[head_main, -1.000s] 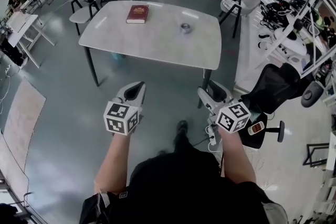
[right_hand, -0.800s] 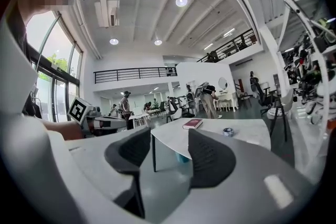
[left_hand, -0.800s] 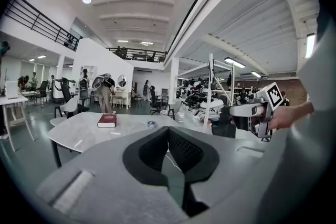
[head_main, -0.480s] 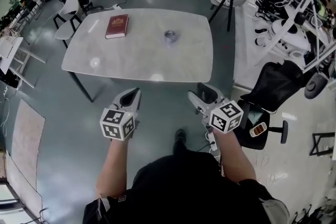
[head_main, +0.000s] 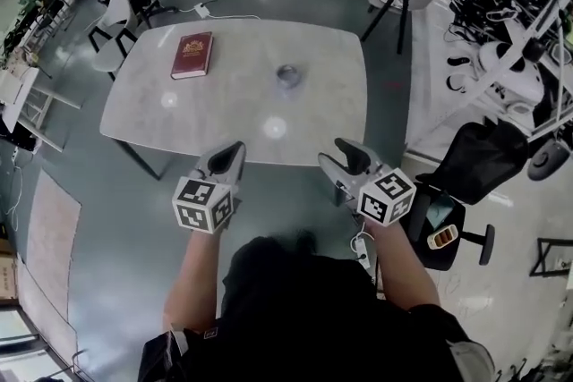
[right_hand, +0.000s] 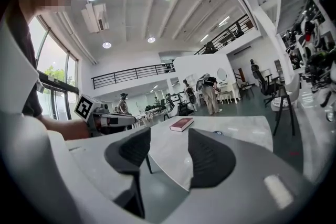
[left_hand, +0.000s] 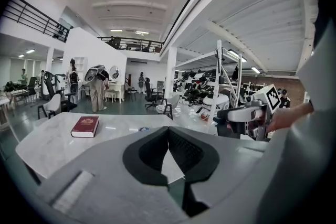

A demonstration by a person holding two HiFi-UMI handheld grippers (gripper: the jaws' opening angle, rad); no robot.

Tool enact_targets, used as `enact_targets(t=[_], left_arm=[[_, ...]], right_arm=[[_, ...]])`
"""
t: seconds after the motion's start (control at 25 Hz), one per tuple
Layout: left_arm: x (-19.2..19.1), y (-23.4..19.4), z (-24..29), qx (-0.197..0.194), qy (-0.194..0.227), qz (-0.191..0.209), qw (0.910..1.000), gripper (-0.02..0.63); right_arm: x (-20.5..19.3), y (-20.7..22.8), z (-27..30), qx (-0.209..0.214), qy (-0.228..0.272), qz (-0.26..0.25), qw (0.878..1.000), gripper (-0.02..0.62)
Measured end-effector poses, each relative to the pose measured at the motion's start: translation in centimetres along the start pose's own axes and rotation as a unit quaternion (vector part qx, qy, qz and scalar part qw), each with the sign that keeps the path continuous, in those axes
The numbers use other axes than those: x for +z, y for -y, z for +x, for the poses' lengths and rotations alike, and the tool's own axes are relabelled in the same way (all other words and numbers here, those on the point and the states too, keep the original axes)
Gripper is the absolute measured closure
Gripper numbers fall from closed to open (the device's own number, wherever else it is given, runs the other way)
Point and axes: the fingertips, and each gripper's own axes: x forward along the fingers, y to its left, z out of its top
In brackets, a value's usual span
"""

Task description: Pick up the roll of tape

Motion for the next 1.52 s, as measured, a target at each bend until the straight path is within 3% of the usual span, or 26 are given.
enact_targets(t=[0.4, 0.48, 0.6, 0.68, 0.96, 1.24, 1.52], left_arm=[[4.0, -11.6, 7.3, -0.015, 0.026, -0.01, 0.9995, 0.595], [5.3, -14.2, 8.6, -0.021, 0.026, 0.011, 0.9994, 0.595], [7.0, -17.7, 10.5, -0.022, 0.022, 0.077, 0.9966, 0.595], [7.5, -19.4, 11.8, -0.033, 0.021, 0.09, 0.9952, 0.595], [7.3, -23.1, 15.6, -0.05, 0.015, 0.043, 0.9977, 0.595], [6.8, -24.1, 18.8, -0.051, 0.0, 0.01, 0.9986, 0.595], [5.0, -24.7, 21.7, -0.044, -0.018, -0.016, 0.9987, 0.595]], right_arm=[[3.7, 4.8, 11.7, -0.016, -0.028, -0.026, 0.999, 0.376], [5.3, 5.6, 14.6, -0.024, -0.027, -0.029, 0.999, 0.374], [7.2, 6.5, 18.6, -0.035, -0.019, -0.025, 0.999, 0.376], [7.7, 7.2, 20.7, -0.043, -0.018, -0.025, 0.999, 0.374], [7.5, 10.2, 25.1, -0.049, -0.038, -0.008, 0.998, 0.376], [7.1, 13.8, 27.3, -0.045, -0.069, -0.011, 0.996, 0.374], [5.5, 16.8, 29.7, -0.02, -0.128, -0.04, 0.991, 0.374]])
